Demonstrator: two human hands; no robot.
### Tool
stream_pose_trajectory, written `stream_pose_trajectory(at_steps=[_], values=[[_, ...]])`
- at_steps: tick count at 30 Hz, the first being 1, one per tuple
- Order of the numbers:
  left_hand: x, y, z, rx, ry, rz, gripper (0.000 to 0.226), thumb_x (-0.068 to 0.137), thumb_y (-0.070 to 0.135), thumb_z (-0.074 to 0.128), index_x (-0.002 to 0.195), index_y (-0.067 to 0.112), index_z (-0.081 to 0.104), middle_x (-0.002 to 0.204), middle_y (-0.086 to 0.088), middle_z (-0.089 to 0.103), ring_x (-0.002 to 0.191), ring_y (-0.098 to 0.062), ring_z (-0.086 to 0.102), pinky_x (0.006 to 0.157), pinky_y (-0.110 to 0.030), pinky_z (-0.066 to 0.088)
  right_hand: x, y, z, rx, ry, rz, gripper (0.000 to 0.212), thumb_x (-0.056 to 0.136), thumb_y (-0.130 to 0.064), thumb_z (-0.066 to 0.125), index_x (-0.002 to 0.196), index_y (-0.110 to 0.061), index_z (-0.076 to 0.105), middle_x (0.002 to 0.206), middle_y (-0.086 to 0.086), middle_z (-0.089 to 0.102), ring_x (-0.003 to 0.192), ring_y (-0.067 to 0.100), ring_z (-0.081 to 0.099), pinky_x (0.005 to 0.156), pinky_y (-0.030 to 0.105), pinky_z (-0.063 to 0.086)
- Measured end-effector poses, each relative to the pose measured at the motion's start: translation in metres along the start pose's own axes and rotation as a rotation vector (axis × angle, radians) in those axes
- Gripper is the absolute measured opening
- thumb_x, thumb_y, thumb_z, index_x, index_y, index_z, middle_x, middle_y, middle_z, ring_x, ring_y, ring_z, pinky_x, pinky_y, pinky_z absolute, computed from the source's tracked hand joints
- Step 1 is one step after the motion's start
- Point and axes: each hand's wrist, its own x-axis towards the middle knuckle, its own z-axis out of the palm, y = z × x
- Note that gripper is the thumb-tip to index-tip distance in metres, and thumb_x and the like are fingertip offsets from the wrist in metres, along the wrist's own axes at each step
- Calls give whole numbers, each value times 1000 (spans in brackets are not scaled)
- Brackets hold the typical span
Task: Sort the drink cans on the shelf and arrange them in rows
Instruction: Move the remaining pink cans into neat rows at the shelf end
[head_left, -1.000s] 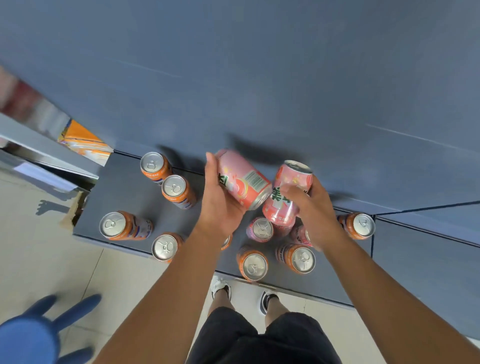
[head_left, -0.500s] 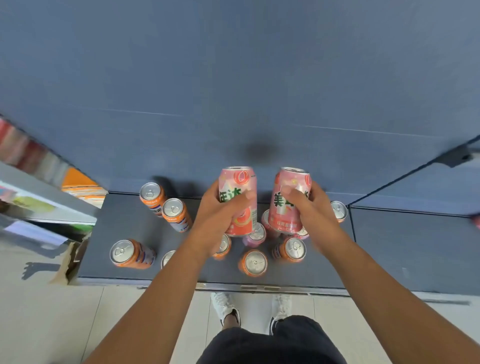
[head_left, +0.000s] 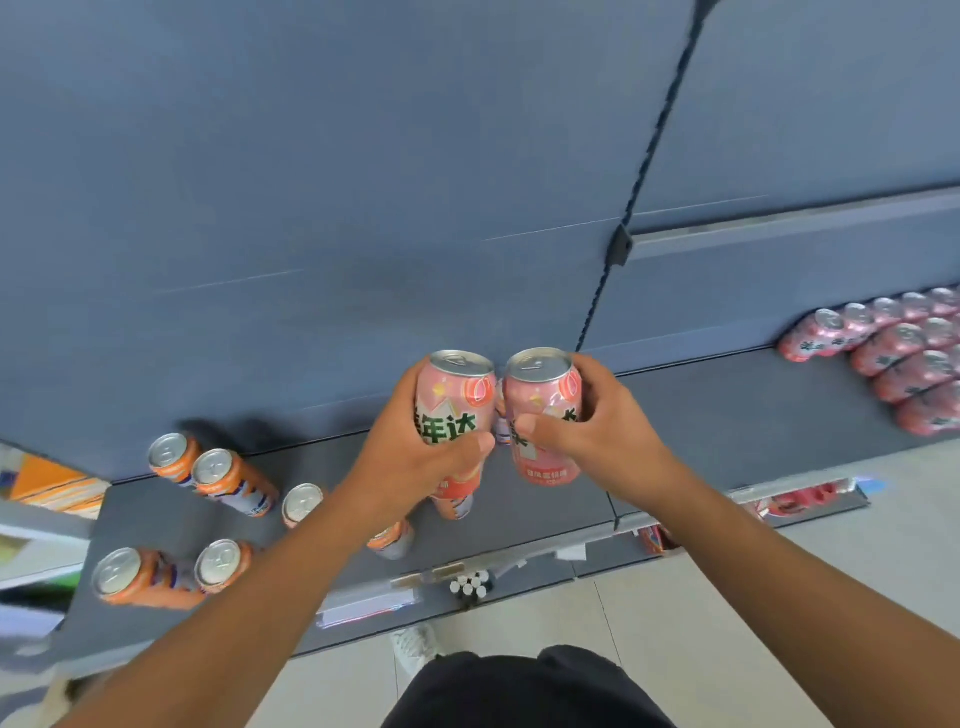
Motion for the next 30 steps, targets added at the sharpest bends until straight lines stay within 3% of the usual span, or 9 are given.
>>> stream_pose_trajectory(at_steps=[3,6,9,11,15,19,25,30], values=[[-1,3,59,4,-57,-17,70,57,33,80,122,24,55,101,-9,72,88,-26,69,74,-44,59,-36,9,-56,44,57,-2,54,78,-12,83,123,-25,56,102,-9,74,94,8,71,76,19,55],[2,10,124,-54,-97,-66,67,49,35,75,113,26,61,92,-2,73,82,-16,68,66,-31,58,-71,20,-110,88,149,1,52,79,-14,82,123,-27,56,101,-9,73,93,9,71,76,21,57],[6,16,186,-96,-225,-116,56,54,23,74,109,24,61,79,8,73,73,-8,68,58,-23,54,-103,32,-158,117,263,10,52,80,-19,82,124,-27,56,102,-8,72,93,11,71,76,23,58],[9,20,222,-91,-314,-134,60,51,26,75,110,20,61,77,7,72,69,-7,68,55,-22,53,-121,40,-189,117,334,14,53,80,-19,82,125,-26,56,103,-8,72,94,11,71,78,26,59],[22,22,283,-68,-432,-151,69,47,32,81,112,20,63,92,-1,75,82,-15,71,67,-28,57,-145,53,-244,108,480,25,55,77,-29,84,123,-29,55,104,-10,72,94,9,71,85,33,59],[44,21,334,-21,-533,-144,69,48,30,86,113,21,65,99,-2,76,88,-14,72,69,-25,57,-155,64,-290,138,607,13,66,69,-40,83,127,-25,55,106,-7,72,97,11,71,86,34,59],[92,15,402,-7,-628,-118,76,50,31,91,120,24,63,107,-4,75,95,-16,72,72,-24,56,-139,83,-363,89,649,47,63,75,-30,86,128,-24,52,108,-9,72,99,9,70,85,28,57],[159,9,452,-35,-657,-136,94,35,58,95,119,29,63,108,-5,74,98,-17,72,76,-26,57,-99,93,-435,113,653,74,77,63,-37,91,129,-24,53,108,-6,73,101,13,70,86,31,58]])
